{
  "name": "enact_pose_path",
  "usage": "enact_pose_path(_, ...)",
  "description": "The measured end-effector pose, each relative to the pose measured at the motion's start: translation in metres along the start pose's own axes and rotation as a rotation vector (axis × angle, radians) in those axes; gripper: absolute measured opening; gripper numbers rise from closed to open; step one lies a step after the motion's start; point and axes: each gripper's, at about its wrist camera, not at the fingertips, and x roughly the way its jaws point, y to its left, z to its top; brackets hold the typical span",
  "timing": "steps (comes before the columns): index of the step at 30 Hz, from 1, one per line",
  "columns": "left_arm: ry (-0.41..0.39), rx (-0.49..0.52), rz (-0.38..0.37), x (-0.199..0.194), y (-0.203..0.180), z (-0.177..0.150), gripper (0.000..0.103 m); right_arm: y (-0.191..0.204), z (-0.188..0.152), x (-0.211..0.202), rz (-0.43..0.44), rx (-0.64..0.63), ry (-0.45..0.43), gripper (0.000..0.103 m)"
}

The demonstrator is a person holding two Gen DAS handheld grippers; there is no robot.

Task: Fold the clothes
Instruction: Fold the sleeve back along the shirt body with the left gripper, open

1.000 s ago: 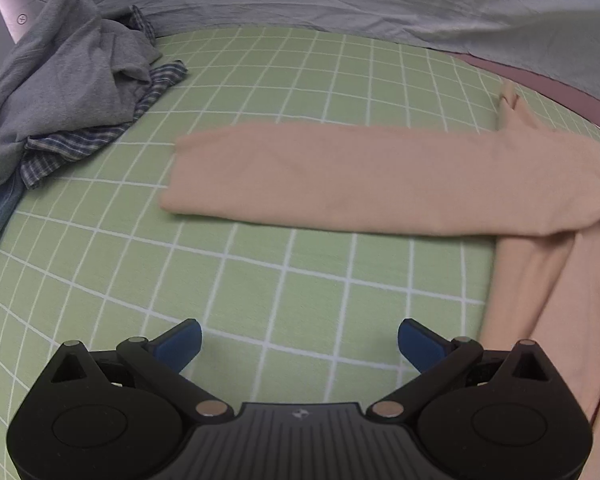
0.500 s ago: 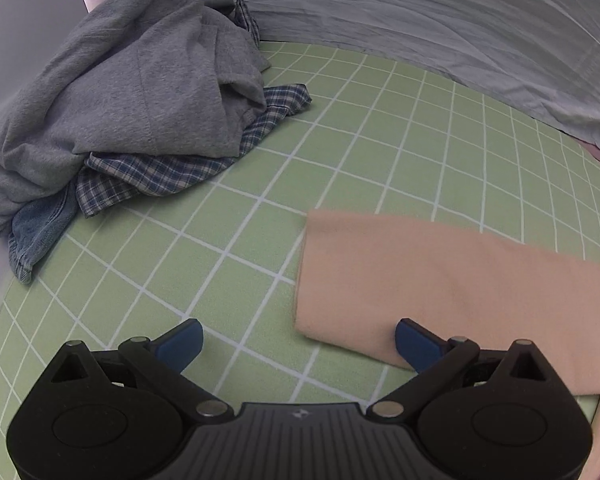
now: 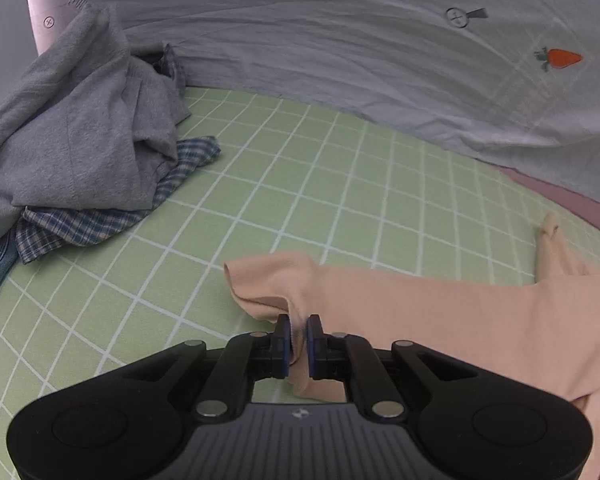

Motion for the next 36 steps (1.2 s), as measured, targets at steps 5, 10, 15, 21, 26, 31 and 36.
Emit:
enact_pose_path(5,-0.077,0.125,-0.167,-0.056,-0.051,-0.015,0.008,-0.016,-0.005,-0.026,0.008,0.05,-0.041,0.103)
enact_pose_path(10,-0.041,0.292,-0.366,-0.102,-0.106,-0.068,0.008,-0.033,-0.023,-0.053,0.023,0.092,-0.051,0.103)
enact_pose_path(15,0.148,0.433,-0.416,-0.103,-0.137,-0.14,0.015,-0.052,-0.047,-0.074,0.035,0.107,-0.035,0.103)
enact_pose_path(21,0.224,0.35,-0.403,-0.106,-0.116,-0.171,0.041,-0.062,-0.072,-0.089,0.093,0.117,0.003,0.103)
enact_pose_path(26,0.158,0.284,-0.28,-0.117,-0.088,-0.163,0.059,-0.043,-0.083,-0.097,0.226,0.094,0.02,0.101)
enact_pose_path(31,0.176,0.226,-0.214,-0.12,-0.052,-0.166,0.06,0.006,-0.095,-0.096,0.348,-0.021,0.067,0.084)
enact_pose_path(36,0.166,0.212,-0.183,-0.127,-0.027,-0.166,0.06,0.039,-0.108,-0.093,0.376,-0.098,0.102,0.072)
